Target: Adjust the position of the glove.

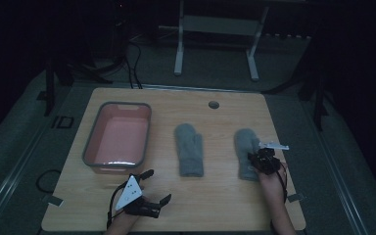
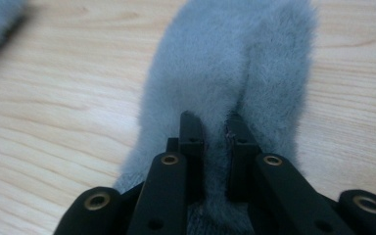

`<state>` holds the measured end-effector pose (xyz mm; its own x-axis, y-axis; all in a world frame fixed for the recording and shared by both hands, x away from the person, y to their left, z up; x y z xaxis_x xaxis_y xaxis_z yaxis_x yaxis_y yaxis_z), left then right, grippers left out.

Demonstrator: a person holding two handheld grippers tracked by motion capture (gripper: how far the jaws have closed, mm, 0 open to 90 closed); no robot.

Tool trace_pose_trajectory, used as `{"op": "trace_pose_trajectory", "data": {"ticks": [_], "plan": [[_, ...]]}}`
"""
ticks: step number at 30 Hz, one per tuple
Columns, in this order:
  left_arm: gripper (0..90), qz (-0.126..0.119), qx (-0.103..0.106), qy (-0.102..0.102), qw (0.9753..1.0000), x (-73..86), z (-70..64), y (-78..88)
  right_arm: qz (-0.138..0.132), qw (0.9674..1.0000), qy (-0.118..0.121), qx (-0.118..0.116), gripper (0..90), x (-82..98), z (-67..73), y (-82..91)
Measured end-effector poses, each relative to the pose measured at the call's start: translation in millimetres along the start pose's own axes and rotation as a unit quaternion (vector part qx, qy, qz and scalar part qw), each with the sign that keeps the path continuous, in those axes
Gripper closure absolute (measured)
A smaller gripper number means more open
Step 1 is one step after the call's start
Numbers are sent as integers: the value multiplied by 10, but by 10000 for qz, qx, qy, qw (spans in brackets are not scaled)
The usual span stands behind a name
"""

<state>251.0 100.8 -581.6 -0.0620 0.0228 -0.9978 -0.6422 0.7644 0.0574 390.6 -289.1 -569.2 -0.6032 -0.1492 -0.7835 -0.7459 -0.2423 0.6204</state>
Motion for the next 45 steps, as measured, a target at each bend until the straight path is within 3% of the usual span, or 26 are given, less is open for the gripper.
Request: {"op": "trace_pose_trajectory", "data": {"ticks": [5,8,12,15,25,29,34,39,45], "plan": [[3,1,0,11,10000,0,1,0,-145,9999,-29,8,819,-113,136,88],[3,0,0,25,10000,0,4,1,-182,9998,-65,-111,819,-215,242,141],[3,-1,-4,24,10000,0,4,1,-269,9994,90,-207,819,-356,427,180],[3,10,5,21,10000,0,4,0,-305,9991,2,-305,818,-469,559,202],[3,20,14,1,10000,0,-2,-1,-426,9981,31,-439,817,-804,1128,203],[3,15,26,26,10000,0,1,-1,-446,9972,57,-596,817,-889,1368,153],[3,11,32,37,10000,0,3,-1,-403,9964,57,-745,817,-924,1656,69],[3,11,32,38,10000,0,5,1,-277,9956,114,-884,815,-845,1916,-71],[3,-3,37,79,10000,0,4,-1,-55,9961,185,-860,810,-684,2038,-266]]}}
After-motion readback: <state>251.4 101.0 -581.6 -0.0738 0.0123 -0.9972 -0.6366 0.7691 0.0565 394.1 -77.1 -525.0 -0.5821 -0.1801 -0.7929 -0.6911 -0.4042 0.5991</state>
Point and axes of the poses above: each handheld gripper's, and its own axes: y roughly backward along the jaws, x roughly out of its underside, z roughly to its left, the point moved 4 cm from there along -y, roughly forward along the jaws, and after that the axes turned 5 degrees about -z, right-handed, at the moved point
